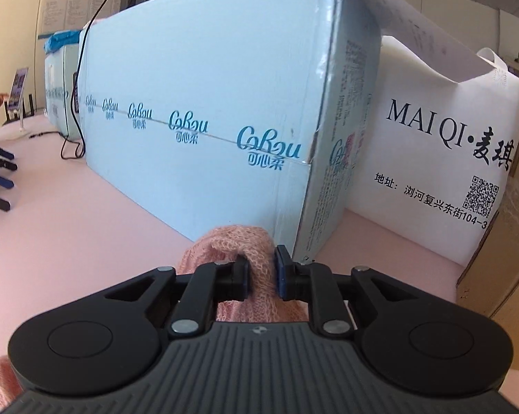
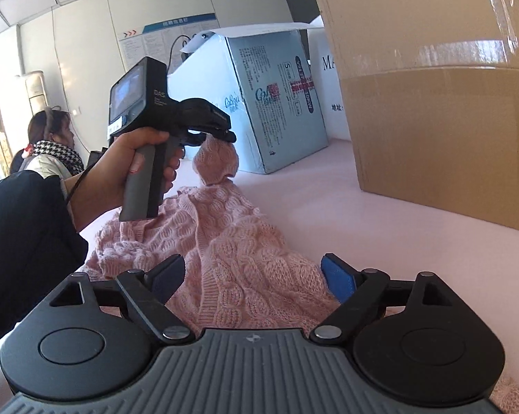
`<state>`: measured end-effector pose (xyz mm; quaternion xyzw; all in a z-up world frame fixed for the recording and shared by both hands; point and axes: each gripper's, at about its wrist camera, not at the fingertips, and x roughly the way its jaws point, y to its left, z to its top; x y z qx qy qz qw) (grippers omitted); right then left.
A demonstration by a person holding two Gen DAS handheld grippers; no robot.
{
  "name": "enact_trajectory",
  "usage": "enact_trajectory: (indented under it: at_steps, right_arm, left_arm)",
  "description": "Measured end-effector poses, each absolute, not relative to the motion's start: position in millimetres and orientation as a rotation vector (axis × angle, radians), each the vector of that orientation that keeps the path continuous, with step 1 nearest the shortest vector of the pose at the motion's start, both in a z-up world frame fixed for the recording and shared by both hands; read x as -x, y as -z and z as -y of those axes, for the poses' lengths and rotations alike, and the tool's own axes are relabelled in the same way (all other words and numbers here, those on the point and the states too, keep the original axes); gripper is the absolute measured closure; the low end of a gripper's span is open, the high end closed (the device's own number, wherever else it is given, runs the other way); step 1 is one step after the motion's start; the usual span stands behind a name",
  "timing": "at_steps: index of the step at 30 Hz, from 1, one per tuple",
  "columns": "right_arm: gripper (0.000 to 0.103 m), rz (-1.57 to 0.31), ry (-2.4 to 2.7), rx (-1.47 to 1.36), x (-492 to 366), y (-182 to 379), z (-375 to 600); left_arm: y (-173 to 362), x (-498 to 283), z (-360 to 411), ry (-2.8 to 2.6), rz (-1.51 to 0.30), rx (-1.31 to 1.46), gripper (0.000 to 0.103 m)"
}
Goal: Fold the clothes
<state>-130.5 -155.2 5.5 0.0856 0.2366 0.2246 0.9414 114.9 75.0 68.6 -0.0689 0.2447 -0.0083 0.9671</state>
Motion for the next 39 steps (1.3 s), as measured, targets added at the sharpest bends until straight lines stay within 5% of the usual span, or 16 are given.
enact_trajectory:
  at_steps: [1, 2, 11, 13, 22, 29, 39]
  right_arm:
    - [0.018, -0.489, -0.460, -0.175, 130.2, -5.3, 154.8]
    - [0.017, -0.493, -0.460, -0.175, 129.7, -5.2, 153.9]
    - [0.016, -0.543, -0.451, -0.164, 125.4, -2.7, 149.2]
    - [0.016, -0.548, -0.444, -0.160, 124.8, -2.2, 148.5]
    - [0.015, -0.575, -0.428, -0.145, 120.6, 0.6, 145.8]
    - [0.012, -0.584, -0.440, -0.166, 117.7, 3.8, 148.5]
    - [0.007, -0.591, -0.445, -0.162, 116.9, 3.4, 146.9]
  left_arm:
    - [-68.8, -112.9, -79.5, 0.036, -0.485, 0.143, 0.024]
    - [-70.8, -108.8, -85.3, 0.053, -0.463, 0.142, 0.015]
    - [-117.6, -55.6, -143.7, 0.263, -0.397, 0.128, 0.014]
    - [-126.3, -42.1, -155.3, 0.294, -0.373, 0.153, 0.005]
    - [-112.5, -63.5, -129.5, 0.316, -0.469, 0.121, 0.002]
    - [-72.5, -103.3, -37.5, 0.439, -0.653, -0.255, 0.003]
    - [-48.2, -88.1, 31.3, 0.390, -0.666, -0.896, 0.002]
